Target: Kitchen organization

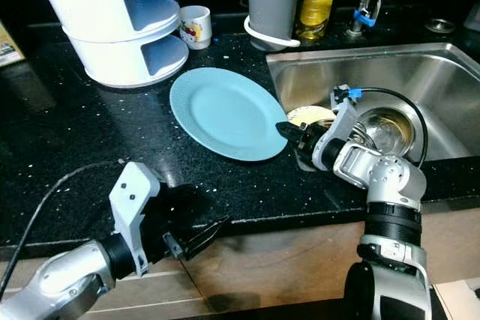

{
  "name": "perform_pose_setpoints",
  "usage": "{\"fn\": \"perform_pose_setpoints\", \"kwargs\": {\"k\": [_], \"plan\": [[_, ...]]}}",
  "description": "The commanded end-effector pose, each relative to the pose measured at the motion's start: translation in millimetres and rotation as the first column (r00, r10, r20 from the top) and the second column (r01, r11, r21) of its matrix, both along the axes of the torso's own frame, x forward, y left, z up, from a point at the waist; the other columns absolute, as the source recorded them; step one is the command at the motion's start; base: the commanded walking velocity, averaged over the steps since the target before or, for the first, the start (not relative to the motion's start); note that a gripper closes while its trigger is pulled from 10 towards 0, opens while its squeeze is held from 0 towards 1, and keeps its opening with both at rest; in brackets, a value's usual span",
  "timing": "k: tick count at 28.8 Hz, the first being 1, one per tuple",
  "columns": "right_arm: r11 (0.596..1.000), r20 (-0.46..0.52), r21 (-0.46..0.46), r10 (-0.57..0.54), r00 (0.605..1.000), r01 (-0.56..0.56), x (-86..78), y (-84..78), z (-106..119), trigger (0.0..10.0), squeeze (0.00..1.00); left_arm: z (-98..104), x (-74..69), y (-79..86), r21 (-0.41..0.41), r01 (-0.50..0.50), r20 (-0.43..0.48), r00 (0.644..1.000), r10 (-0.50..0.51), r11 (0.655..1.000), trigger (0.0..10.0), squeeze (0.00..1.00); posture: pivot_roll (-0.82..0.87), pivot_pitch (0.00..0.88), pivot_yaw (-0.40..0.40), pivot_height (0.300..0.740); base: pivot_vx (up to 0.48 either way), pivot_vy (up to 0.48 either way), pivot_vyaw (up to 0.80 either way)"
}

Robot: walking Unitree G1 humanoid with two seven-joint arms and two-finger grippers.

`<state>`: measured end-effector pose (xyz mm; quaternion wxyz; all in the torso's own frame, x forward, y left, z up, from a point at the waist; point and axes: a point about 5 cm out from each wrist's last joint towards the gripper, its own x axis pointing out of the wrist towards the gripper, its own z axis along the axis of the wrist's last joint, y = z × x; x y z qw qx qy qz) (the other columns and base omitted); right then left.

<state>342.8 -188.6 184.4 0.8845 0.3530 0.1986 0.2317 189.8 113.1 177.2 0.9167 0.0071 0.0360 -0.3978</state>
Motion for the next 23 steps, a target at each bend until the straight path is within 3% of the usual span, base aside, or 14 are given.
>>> {"fn": "perform_pose_setpoints", "kwargs": {"k": [1, 10, 11, 13, 14, 15, 16, 17, 18, 21, 22, 23], "plan": [[0.968, 0.484, 0.225, -0.208, 0.85, 0.108, 4.7, -22.5, 91, 0.0, 0.0, -10, 0.1, 1.4, 0.027, -0.01, -0.049, 0.999, 0.011, 1.0, 10.0, 0.0, 0.08, 0.0, -0.027, 0.74, 0.0, 0.0, 0.0], [0.981, 0.489, 0.172, -0.168, 0.856, 0.094, 5.5, -16.7, 86, 0.0, 0.0, -10, 0.3, 1.0, 0.029, -0.009, -0.047, 0.999, 0.011, 1.0, 10.0, 0.0, 0.08, 0.0, -0.03, 0.74, 0.0, 0.0, 0.0], [0.985, 0.496, 0.147, -0.153, 0.855, 0.091, 5.0, -14.4, 85, 1.1, 0.0, -10, 0.3, 0.6, 0.029, -0.009, -0.048, 0.999, 0.01, 1.0, 10.0, 0.0, 0.08, 0.0, -0.03, 0.74, 0.0, 0.0, 0.0], [0.987, 0.5, 0.13, -0.143, 0.854, 0.089, 4.6, -12.8, 85, 1.1, 0.0, -10, 0.3, 0.4, 0.03, -0.009, -0.048, 0.999, 0.01, 1.0, 10.0, 0.0, 0.08, 0.0, -0.03, 0.74, 0.0, 0.0, 0.0], [0.988, 0.496, 0.104, -0.148, 0.856, 0.111, 6.2, -12.1, 83, 10.0, 0.0, -11, 0.1, 0.4, 0.031, -0.009, -0.048, 0.999, 0.01, 0.999, 10.0, 0.0, 0.08, 0.0, -0.03, 0.74, 0.0, 0.0, 0.0], [0.986, 0.492, 0.108, -0.163, 0.855, 0.126, 7.3, -13.5, 82, 10.0, 0.0, -11, 0.0, 0.4, 0.032, -0.009, -0.048, 0.999, 0.011, 0.999, 10.0, 0.0, 0.08, 0.0, -0.03, 0.74, 0.0, 0.0, 0.0], [0.986, 0.492, 0.113, -0.165, 0.855, 0.125, 7.2, -13.8, 82, 10.0, 0.6, -11, -0.1, 0.6, 0.035, -0.009, -0.048, 0.999, 0.011, 0.999, 10.0, 0.0, 0.08, 0.0, -0.03, 0.74, 0.0, 0.0, 0.0], [0.986, 0.492, 0.113, -0.165, 0.855, 0.125, 7.2, -13.8, 82, 10.0, 0.6, -11, -0.1, 0.6, 0.035, -0.009, -0.048, 0.999, 0.011, 0.999, 10.0, 0.0, 0.08, 0.0, -0.03, 0.74, 0.0, 0.0, 0.0], [0.986, 0.493, 0.115, -0.164, 0.854, 0.123, 6.8, -13.9, 82, 10.0, 1.0, -11, -0.1, 0.7, 0.034, -0.01, -0.049, 0.999, 0.011, 0.999, 10.0, 0.0, 0.08, 0.0, -0.03, 0.74, 0.0, 0.0, 0.0], [0.987, 0.501, 0.099, -0.158, 0.851, 0.125, 5.5, -12.8, 85, 10.0, 1.0, -11, -0.4, 0.8, 0.034, -0.012, -0.05, 0.999, 0.013, 0.999, 10.0, 0.0, 0.08, 0.0, -0.03, 0.74, 0.0, 0.0, 0.0], [0.987, 0.501, 0.098, -0.158, 0.851, 0.126, 5.5, -12.7, 85, 10.0, 0.68, -11, -0.6, 0.5, 0.033, -0.011, -0.05, 0.999, 0.013, 0.999, 10.0, 0.0, 0.08, 0.0, -0.03, 0.74, 0.0, 0.0, 0.0], [0.987, 0.503, 0.098, -0.158, 0.85, 0.125, 5.4, -12.6, 86, 10.0, 0.0, -11, -0.8, 0.3, 0.033, -0.011, -0.05, 0.999, 0.012, 0.999, 10.0, 0.0, 0.08, 0.0, -0.03, 0.74, 0.0, 0.0, 0.0]]}}
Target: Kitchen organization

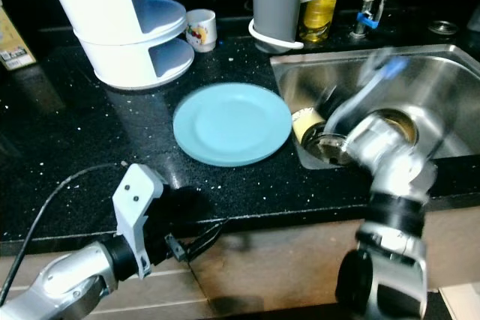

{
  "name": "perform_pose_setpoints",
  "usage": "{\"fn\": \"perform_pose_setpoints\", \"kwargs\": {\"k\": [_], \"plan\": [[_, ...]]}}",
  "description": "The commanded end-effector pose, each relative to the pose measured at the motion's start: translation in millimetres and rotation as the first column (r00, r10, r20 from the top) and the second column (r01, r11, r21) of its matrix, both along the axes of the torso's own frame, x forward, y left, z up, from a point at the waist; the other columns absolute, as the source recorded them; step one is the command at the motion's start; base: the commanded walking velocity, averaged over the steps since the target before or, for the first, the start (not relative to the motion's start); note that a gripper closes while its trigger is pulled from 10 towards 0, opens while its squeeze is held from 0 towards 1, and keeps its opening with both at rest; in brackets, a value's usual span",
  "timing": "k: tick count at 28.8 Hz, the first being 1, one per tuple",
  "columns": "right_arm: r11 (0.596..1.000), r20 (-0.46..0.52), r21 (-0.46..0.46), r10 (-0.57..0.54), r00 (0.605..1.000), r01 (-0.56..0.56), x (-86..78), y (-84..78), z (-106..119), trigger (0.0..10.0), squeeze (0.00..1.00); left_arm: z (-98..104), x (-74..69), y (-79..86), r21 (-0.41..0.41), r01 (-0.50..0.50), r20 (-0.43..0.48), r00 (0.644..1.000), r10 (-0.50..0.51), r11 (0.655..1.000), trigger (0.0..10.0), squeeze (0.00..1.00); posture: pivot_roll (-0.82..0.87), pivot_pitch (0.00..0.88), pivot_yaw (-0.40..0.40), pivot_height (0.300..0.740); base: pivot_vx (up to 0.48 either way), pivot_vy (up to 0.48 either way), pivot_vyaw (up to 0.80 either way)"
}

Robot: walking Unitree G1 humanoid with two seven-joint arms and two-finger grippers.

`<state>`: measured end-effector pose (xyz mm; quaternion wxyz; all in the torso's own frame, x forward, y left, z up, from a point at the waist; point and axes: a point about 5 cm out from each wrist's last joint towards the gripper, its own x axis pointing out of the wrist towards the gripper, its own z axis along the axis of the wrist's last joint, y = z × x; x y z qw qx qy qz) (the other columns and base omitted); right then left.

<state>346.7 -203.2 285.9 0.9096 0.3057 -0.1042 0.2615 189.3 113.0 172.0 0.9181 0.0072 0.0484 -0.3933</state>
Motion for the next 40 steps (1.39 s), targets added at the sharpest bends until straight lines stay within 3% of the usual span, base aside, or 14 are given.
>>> {"fn": "perform_pose_setpoints", "kwargs": {"k": [1, 6, 7, 8, 11, 18, 24, 27, 35, 40], "plan": [[1.0, -0.06, 0.013, 0.014, 0.998, -0.013, 1.5, 2.0, -15, 10.0, 0.0, -6, -0.4, 0.2, 0.022, -0.001, -0.028, 1.0, 0.002, 1.0, 10.0, 0.0, 0.08, 0.0, -0.03, 0.74, 0.0, 0.0, 0.0], [0.999, -0.056, -0.033, 0.037, 0.998, -0.039, 0.0, 5.3, -17, 10.0, 0.0, -6, -0.5, -0.5, 0.021, 0.0, -0.028, 1.0, 0.001, 1.0, 10.0, 0.0, 0.07, 0.0, -0.032, 0.74, 0.0, 0.0, 0.0], [0.991, -0.061, -0.129, 0.031, 0.998, -0.039, -0.1, 10.9, -24, 10.0, 0.0, -6, -0.6, -0.4, 0.021, -0.001, -0.028, 1.0, 0.001, 1.0, 10.0, 0.0, 0.07, 0.0, -0.029, 0.74, 0.0, 0.0, 0.0], [0.991, -0.061, -0.129, 0.031, 0.998, -0.039, -0.1, 10.9, -24, 10.0, 0.0, -6, -0.6, -0.4, 0.021, -0.001, -0.028, 1.0, 0.001, 1.0, 10.0, 0.0, 0.07, 0.0, -0.029, 0.74, 0.0, 0.0, 0.0], [0.965, -0.105, -0.258, 0.011, 0.994, -0.038, 1.0, 19.0, -36, 10.0, 0.0, -6, -0.6, -0.5, 0.023, 0.001, -0.028, 1.0, 0.0, 1.0, 10.0, 0.0, 0.08, 0.0, -0.031, 0.74, 0.0, 0.0, 0.0], [0.954, -0.169, -0.3, -0.032, 0.985, -0.021, 5.6, 24.0, -46, 10.0, 0.0, -5, 1.2, 0.7, 0.02, -0.02, -0.016, 1.0, 0.02, 1.0, 10.0, 0.0, 0.08, 0.0, -0.033, 0.74, 0.0, 0.0, 0.0], [0.91, -0.23, -0.413, -0.128, 0.965, 0.022, 12.3, 25.9, -59, 10.0, 0.0, -1, 12.5, 10.2, 0.02, -0.141, 0.045, 0.989, 0.14, 0.99, 10.0, 0.0, 0.08, 0.0, -0.035, 0.74, 0.0, 0.0, 0.0], [0.865, -0.315, -0.502, -0.199, 0.928, 0.015, 13.9, 25.1, -72, 10.0, 0.0, 3, 21.2, 20.3, -0.003, -0.254, 0.085, 0.964, 0.254, 0.967, 10.0, 0.0, 0.08, 0.0, -0.037, 0.74, 0.0, 0.0, 0.0], [0.86, -0.398, -0.511, -0.222, 0.89, -0.014, 13.2, 24.5, -77, 10.0, 0.0, 5, 23.2, 23.6, -0.037, -0.31, 0.101, 0.945, 0.312, 0.95, 10.0, 0.0, 0.08, 0.0, -0.04, 0.74, 0.0, 0.0, 0.0], [0.887, -0.472, -0.453, -0.147, 0.869, -0.096, 9.3, 29.5, -81, 10.0, 0.0, 4, 23.7, 22.8, -0.046, -0.319, 0.102, 0.941, 0.322, 0.947, 10.0, 0.0, 0.08, 0.0, -0.041, 0.74, 0.0, 0.0, 0.0]]}}
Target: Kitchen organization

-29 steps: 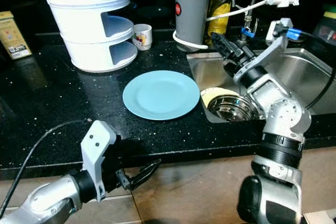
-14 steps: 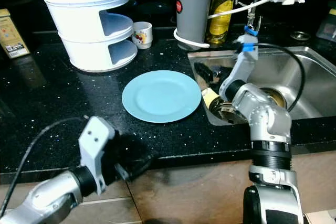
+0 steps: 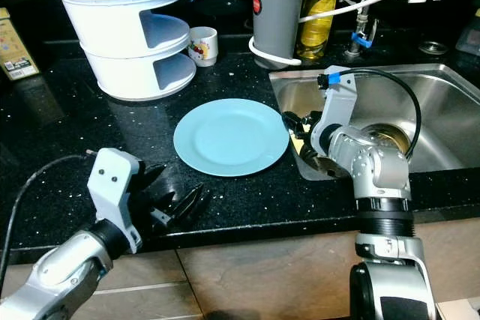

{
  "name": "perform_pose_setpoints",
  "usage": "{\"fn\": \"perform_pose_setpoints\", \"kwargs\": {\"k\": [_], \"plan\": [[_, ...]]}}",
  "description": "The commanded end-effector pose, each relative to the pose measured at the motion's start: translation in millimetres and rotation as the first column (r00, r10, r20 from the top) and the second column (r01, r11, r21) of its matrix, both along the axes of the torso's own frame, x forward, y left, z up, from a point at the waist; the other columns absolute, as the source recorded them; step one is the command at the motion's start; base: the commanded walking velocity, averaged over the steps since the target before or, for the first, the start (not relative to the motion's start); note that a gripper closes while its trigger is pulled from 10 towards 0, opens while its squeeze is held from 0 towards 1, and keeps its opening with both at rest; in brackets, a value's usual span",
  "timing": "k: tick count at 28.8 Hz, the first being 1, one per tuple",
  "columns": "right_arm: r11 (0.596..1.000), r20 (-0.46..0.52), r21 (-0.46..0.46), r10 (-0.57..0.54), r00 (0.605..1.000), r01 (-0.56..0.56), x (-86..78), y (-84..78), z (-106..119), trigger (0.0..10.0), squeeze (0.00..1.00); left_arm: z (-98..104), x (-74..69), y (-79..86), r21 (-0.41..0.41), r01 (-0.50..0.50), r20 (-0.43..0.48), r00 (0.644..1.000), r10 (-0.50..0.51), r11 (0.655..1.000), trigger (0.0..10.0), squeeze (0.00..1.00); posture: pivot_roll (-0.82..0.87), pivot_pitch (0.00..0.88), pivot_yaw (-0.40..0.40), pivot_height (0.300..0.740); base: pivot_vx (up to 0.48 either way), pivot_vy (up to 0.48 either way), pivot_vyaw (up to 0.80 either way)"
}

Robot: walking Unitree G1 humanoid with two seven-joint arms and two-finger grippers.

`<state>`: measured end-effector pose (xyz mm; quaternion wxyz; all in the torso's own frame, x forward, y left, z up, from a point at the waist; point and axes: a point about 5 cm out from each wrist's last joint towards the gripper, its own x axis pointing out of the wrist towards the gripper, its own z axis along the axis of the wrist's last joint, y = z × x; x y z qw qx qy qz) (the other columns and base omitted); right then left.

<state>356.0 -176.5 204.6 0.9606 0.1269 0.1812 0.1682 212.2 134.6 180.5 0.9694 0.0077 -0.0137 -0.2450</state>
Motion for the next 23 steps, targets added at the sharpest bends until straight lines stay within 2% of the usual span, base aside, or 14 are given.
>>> {"fn": "perform_pose_setpoints", "kwargs": {"k": [1, 9, 15, 16, 17, 18, 23], "plan": [[0.999, -0.043, 0.015, 0.041, 0.998, -0.04, -1.3, 3.9, -2, 10.0, 0.0, -5, 1.1, 1.1, 0.003, -0.015, -0.013, 1.0, 0.015, 1.0, 10.0, 0.0, 0.08, 0.0, -0.041, 0.74, 0.0, 0.0, 0.0], [0.996, -0.094, 0.027, 0.083, 0.992, -0.081, -5.9, 9.3, -7, 10.0, 0.0, -5, 1.7, 0.0, -0.001, -0.015, -0.009, 1.0, 0.015, 1.0, 10.0, 0.0, 0.08, 0.0, -0.041, 0.74, 0.0, 0.0, 0.0], [0.99, -0.134, 0.084, 0.121, 0.984, -0.11, -9.0, 14.3, -10, 10.0, 0.0, -6, 1.9, -1.6, 0.001, -0.008, -0.007, 1.0, 0.008, 1.0, 10.0, 0.0, 0.08, 0.0, -0.043, 0.74, 0.0, 0.0, 0.0], [0.985, -0.132, 0.115, 0.141, 0.981, -0.126, -9.8, 16.8, -9, 3.1, 0.0, -6, 1.9, -1.8, 0.001, -0.007, -0.007, 1.0, 0.007, 1.0, 10.0, 0.0, 0.08, 0.0, -0.043, 0.74, 0.0, 0.0, 0.0], [0.981, -0.129, 0.143, 0.153, 0.98, -0.134, -10.3, 18.6, -9, 0.0, 0.0, -6, 2.0, -2.0, 0.002, -0.005, -0.007, 1.0, 0.006, 1.0, 10.0, 0.0, 0.08, 0.0, -0.043, 0.74, 0.0, 0.0, 0.0], [0.974, -0.121, 0.173, 0.168, 0.978, -0.146, -10.9, 20.6, -8, 0.0, 0.0, -6, 2.0, -2.3, 0.002, -0.004, -0.006, 1.0, 0.004, 1.0, 10.0, 0.0, 0.08, 0.0, -0.043, 0.74, 0.0, 0.0, 0.0], [0.968, -0.103, 0.205, 0.167, 0.98, -0.144, -10.5, 21.3, -4, 0.0, 0.0, -7, 1.8, -2.7, 0.001, -0.002, -0.007, 1.0, 0.002, 1.0, 10.0, 0.0, 0.08, 0.0, -0.043, 0.74, 0.0, 0.0, 0.0]]}}
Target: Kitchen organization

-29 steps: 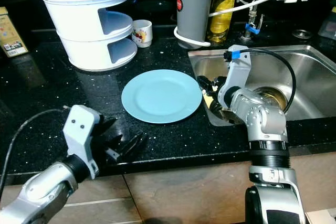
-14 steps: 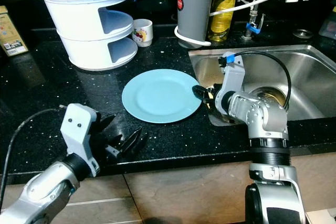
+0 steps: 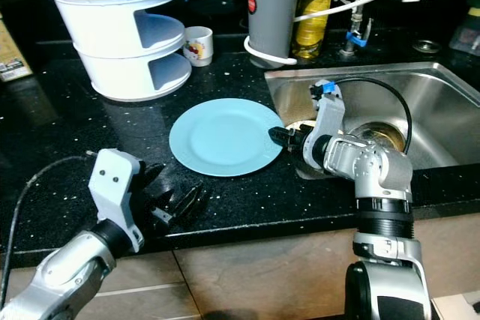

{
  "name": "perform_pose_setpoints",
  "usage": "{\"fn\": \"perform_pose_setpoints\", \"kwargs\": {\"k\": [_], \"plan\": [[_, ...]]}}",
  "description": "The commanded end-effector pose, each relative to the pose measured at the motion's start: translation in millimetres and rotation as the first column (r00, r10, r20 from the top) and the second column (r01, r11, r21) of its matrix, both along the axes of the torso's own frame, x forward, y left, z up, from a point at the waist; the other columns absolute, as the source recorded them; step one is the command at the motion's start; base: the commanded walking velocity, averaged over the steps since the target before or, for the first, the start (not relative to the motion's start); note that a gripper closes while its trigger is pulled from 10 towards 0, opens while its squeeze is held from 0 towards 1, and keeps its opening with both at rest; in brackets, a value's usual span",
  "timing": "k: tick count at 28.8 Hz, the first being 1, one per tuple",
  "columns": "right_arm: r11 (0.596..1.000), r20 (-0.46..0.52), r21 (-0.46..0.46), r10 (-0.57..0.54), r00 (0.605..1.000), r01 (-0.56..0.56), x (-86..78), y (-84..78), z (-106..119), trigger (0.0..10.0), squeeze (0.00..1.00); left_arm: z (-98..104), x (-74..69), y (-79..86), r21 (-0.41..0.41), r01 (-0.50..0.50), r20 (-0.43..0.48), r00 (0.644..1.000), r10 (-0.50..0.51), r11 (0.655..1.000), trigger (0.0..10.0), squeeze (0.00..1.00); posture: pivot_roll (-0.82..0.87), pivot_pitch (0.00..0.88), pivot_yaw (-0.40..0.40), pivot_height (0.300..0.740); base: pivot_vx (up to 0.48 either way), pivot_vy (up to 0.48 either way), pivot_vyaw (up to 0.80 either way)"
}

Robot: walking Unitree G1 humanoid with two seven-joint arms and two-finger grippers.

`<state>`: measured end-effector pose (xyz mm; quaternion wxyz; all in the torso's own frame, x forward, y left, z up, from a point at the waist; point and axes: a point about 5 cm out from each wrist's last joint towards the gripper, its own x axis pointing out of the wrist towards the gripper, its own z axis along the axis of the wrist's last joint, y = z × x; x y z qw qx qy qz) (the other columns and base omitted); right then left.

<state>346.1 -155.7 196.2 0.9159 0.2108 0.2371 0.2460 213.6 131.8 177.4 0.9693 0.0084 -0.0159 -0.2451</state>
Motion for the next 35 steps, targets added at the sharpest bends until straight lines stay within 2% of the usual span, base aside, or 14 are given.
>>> {"fn": "perform_pose_setpoints", "kwargs": {"k": [1, 9, 16, 18, 19, 20, 21, 23, 24, 25, 26, 28, 34, 35], "plan": [[1.0, 0.019, 0.027, 0.0, 1.0, 0.0, 0.2, -0.4, 5, 0.0, 0.0, -4, 0.4, -0.1, 0.001, -0.003, -0.012, 1.0, 0.003, 1.0, 10.0, 0.0, 0.08, 0.0, -0.043, 0.74, 0.0, 0.0, 0.0], [0.997, 0.042, 0.075, -0.018, 0.999, 0.015, 1.2, -3.1, 10, 0.0, 0.0, -4, 0.1, -0.4, 0.001, -0.002, -0.013, 1.0, 0.002, 1.0, 10.0, 0.0, 0.08, 0.0, -0.041, 0.74, 0.0, 0.0, 0.0], [0.985, 0.145, 0.166, -0.071, 0.987, 0.046, 6.1, -7.0, 25, 0.0, 0.0, -5, 0.2, -0.8, 0.003, 0.001, -0.013, 1.0, -0.001, 1.0, 10.0, 0.0, 0.08, 0.0, -0.039, 0.74, 0.0, 0.0, 0.0], [0.955, 0.259, 0.27, -0.195, 0.946, 0.123, 12.9, -21.0, 47, 0.0, 0.0, -4, 0.5, -0.7, 0.003, 0.001, -0.012, 1.0, -0.001, 1.0, 10.0, 0.0, 0.08, 0.0, -0.038, 0.74, 0.0, 0.0, 0.0], [0.955, 0.259, 0.27, -0.195, 0.946, 0.123, 12.9, -21.0, 47, 0.0, 0.0, -4, 0.5, -0.7, 0.003, 0.001, -0.012, 1.0, -0.001, 1.0, 10.0, 0.0, 0.08, 0.0, -0.038, 0.74, 0.0, 0.0, 0.0], [0.9, 0.32, 0.389, -0.33, 0.888, 0.194, 16.7, -40.0, 64, 0.0, 0.0, -4, 0.7, -0.7, 0.004, 0.001, -0.012, 1.0, -0.001, 1.0, 10.0, 0.0, 0.08, 0.0, -0.04, 0.74, 0.0, 0.0, 0.0], [0.876, 0.33, 0.433, -0.374, 0.867, 0.213, 16.9, -50.1, 70, 0.0, 0.0, -4, 0.7, -0.7, 0.003, 0.0, -0.011, 1.0, 0.0, 1.0, 10.0, 0.0, 0.08, 0.0, -0.04, 0.74, 0.0, 0.0, 0.0], [0.861, 0.346, 0.456, -0.406, 0.846, 0.226, 16.3, -59.1, 75, 0.0, 0.0, -4, 0.6, -0.8, 0.003, 0.001, -0.011, 1.0, -0.001, 1.0, 10.0, 0.0, 0.08, 0.0, -0.039, 0.74, 0.0, 0.0, 0.0], [0.861, 0.346, 0.456, -0.406, 0.846, 0.226, 16.3, -59.1, 75, 0.0, 0.0, -4, 0.6, -0.8, 0.003, 0.001, -0.011, 1.0, -0.001, 1.0, 10.0, 0.0, 0.08, 0.0, -0.039, 0.74, 0.0, 0.0, 0.0], [0.85, 0.382, 0.464, -0.447, 0.809, 0.251, 14.6, -73.6, 82, 0.0, 0.0, -4, 0.7, -1.1, 0.003, 0.002, -0.009, 1.0, -0.002, 1.0, 10.0, 0.0, 0.08, 0.0, -0.04, 0.74, 0.0, 0.0, 0.0], [0.847, 0.393, 0.463, -0.461, 0.796, 0.261, 14.0, -78.4, 84, 0.0, 0.0, -3, 0.7, -1.2, 0.003, 0.002, -0.007, 1.0, -0.002, 1.0, 10.0, 0.0, 0.08, 0.0, -0.04, 0.74, 0.0, 0.0, 0.0], [0.859, 0.429, 0.392, -0.488, 0.76, 0.33, 13.8, -91.3, 86, 0.0, 0.0, -2, 1.5, -1.4, -0.001, 0.003, -0.001, 1.0, -0.003, 1.0, 10.0, 0.0, 0.07, 0.0, -0.039, 0.74, 0.0, 0.0, 0.0], [0.851, 0.512, 0.325, -0.525, 0.68, 0.412, 11.1, -115.2, 98, 0.0, 0.0, 3, 2.2, -4.2, -0.017, 0.022, 0.018, 1.0, -0.022, 1.0, 10.0, 0.0, 0.07, 0.0, -0.038, 0.74, 0.0, 0.0, 0.0], [0.851, 0.512, 0.325, -0.525, 0.68, 0.412, 11.1, -115.2, 98, 0.0, 0.0, 3, 2.2, -4.2, -0.017, 0.022, 0.018, 1.0, -0.022, 1.0, 10.0, 0.0, 0.07, 0.0, -0.038, 0.74, 0.0, 0.0, 0.0]]}}
